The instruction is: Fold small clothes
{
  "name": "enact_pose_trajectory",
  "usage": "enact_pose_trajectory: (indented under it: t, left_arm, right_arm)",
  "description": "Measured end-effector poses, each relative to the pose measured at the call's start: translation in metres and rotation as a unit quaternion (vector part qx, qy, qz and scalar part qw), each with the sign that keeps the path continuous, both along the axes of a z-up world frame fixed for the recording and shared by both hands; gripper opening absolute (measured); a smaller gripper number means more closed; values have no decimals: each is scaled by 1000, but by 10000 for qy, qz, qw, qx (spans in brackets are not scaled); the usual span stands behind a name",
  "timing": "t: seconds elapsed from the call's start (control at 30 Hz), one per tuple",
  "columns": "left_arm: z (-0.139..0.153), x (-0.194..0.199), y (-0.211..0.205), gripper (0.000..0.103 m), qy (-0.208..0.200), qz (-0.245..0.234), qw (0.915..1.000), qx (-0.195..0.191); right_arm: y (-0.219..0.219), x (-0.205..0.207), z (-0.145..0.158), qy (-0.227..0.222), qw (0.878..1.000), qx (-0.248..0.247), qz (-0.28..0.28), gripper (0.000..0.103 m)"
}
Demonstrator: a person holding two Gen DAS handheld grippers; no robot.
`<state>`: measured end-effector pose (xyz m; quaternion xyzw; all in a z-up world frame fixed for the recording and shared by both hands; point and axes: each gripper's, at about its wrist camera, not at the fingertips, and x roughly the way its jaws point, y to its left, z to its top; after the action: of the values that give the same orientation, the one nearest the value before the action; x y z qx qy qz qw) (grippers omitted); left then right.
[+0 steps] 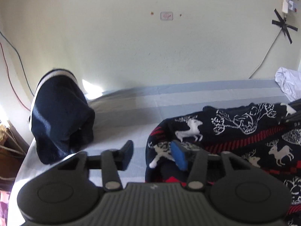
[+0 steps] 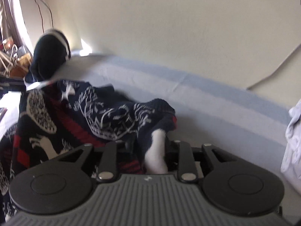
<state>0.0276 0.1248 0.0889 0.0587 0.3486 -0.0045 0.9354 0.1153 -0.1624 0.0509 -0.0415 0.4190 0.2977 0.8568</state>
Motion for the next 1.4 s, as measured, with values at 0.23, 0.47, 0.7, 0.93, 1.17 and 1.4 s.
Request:
enact_pose_trajectory:
  t: [0.23,0.47,0.7,0.93,1.17,1.4]
  left_arm:
    - [7,82,-19,85,57,-410,9991,-53]
    - [-55,128,-36,58,1314,-679,9889,105]
    - [-65,103,-71,17,974,-981,9852,1016]
    - [-53,165,-104,11,618,-549,9930,847]
    - [-84,180,-117,19,781,-314,9896,1166]
    - [-41,118,-97,46,21,-213,9979,617]
  right_arm:
    - [-44,34,22,373,9844,1430,-954,63]
    - [-19,71,-16,1006,9834,978,-1150,63]
    - [4,50,8,54,9975,344,-620,11]
    - [-1,114,42,-1183,9819,8,-1477,9]
    - [-10,149,-25,-291,9837,-530,-1693,18]
    - [-123,74,52,-695,9742,605,-2062,41]
